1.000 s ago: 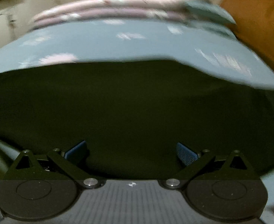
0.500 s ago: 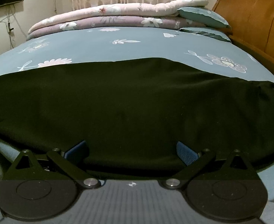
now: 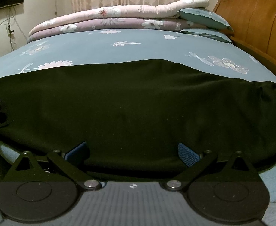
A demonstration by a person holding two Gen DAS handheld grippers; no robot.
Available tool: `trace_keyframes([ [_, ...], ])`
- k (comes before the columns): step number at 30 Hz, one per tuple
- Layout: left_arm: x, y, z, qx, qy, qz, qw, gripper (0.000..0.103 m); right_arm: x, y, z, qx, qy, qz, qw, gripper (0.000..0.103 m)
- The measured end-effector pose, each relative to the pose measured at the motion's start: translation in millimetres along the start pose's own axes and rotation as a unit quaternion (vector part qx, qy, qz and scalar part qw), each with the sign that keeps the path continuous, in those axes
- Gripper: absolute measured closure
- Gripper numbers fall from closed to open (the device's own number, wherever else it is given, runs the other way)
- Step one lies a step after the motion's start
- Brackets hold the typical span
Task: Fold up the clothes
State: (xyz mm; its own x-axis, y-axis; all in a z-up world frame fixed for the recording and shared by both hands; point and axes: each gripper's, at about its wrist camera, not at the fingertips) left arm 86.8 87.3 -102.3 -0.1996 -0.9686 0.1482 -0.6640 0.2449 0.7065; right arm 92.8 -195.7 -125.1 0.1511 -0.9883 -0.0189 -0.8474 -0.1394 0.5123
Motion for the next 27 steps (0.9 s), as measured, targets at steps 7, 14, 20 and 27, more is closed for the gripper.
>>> trace_keyframes([
  [7,-16,4,-1,0.006,0.043,0.033,0.9985,0.001,0,1,1,0.003,0.000,0.000,1.000,0.000],
  [14,-15,5,3,0.011,0.017,0.047,0.9987,0.001,3,3,3,0.010,0.005,-0.010,1.000,0.000],
  [20,-6,11,-4,0.018,-0.018,0.011,0.9996,0.001,26,17,-2,0.033,-0.007,-0.052,0.998,0.000],
  [27,-36,1,-44,0.049,0.036,0.037,0.9975,0.001,49,17,0,0.046,-0.069,-0.088,0.993,0.000],
])
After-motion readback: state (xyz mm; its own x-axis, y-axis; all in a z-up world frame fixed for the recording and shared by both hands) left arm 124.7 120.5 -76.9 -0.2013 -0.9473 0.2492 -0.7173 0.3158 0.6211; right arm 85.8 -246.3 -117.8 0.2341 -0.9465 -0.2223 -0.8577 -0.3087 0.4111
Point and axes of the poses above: each gripper's, at about its wrist camera, not at the fingertips, and y roughly against the way its jaws point, x to its right, z to its underside, and after that the axes turned 9 degrees about x, right-handed
